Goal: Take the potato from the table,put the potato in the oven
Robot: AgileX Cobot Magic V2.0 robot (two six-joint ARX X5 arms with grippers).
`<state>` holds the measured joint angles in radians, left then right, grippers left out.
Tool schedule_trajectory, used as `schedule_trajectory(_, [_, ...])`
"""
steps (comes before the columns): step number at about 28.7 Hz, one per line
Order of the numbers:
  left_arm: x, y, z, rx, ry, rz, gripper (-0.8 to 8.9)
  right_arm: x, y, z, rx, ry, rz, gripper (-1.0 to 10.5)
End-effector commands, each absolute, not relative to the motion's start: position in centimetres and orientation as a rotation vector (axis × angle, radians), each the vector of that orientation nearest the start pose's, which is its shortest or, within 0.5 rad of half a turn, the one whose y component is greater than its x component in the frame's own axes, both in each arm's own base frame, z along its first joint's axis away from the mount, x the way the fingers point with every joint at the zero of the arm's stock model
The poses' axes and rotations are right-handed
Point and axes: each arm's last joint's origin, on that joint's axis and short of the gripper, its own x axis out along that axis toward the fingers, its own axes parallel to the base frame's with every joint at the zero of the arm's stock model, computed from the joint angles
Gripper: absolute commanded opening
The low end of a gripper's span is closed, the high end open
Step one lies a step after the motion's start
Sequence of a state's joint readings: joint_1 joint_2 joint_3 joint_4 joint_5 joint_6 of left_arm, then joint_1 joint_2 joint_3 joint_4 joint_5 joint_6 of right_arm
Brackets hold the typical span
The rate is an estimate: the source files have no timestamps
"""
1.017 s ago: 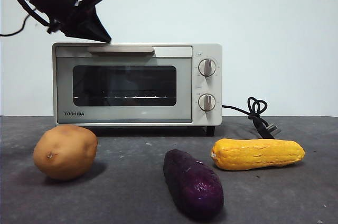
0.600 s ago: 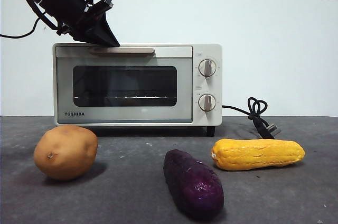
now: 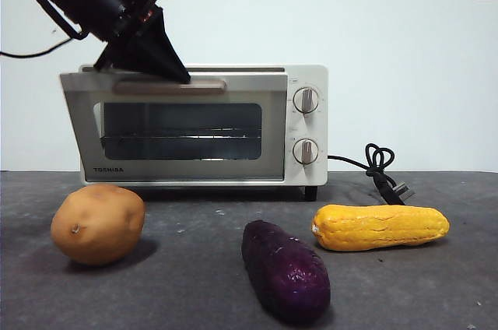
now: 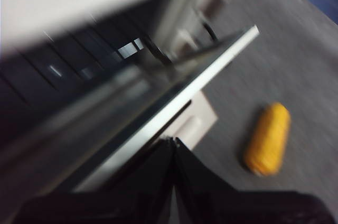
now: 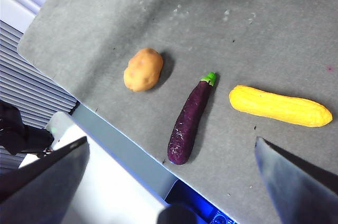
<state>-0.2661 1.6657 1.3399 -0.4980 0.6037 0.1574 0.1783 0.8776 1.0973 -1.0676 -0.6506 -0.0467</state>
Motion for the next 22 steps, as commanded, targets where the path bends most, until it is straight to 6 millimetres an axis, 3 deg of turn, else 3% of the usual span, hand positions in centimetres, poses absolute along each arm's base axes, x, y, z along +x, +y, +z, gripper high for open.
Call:
schedule_trajectory(1, [33.5, -10.9, 26.5, -0.002, 0.874, -0.865, -0.08, 13.3, 4.2, 35.1, 0.164, 0.819, 0.794, 6.6])
schedule_trajectory(11, [30.5, -10.3, 29.0, -0.007, 0.919, -0.865, -0.08, 13.3, 4.2, 35.2, 0.159, 0.808, 0.797, 6.6])
schedule_trajectory(17, [27.9, -9.4, 32.4, 0.023, 0.830, -0.838, -0.08, 13.7, 4.3, 35.4, 0.179, 0.789, 0.788, 6.6])
schedule_trajectory(22, [24.5, -8.0, 36.1, 0.073, 0.703, -0.746, -0.08, 14.5, 4.7, 35.2, 0.194, 0.805, 0.797, 6.6])
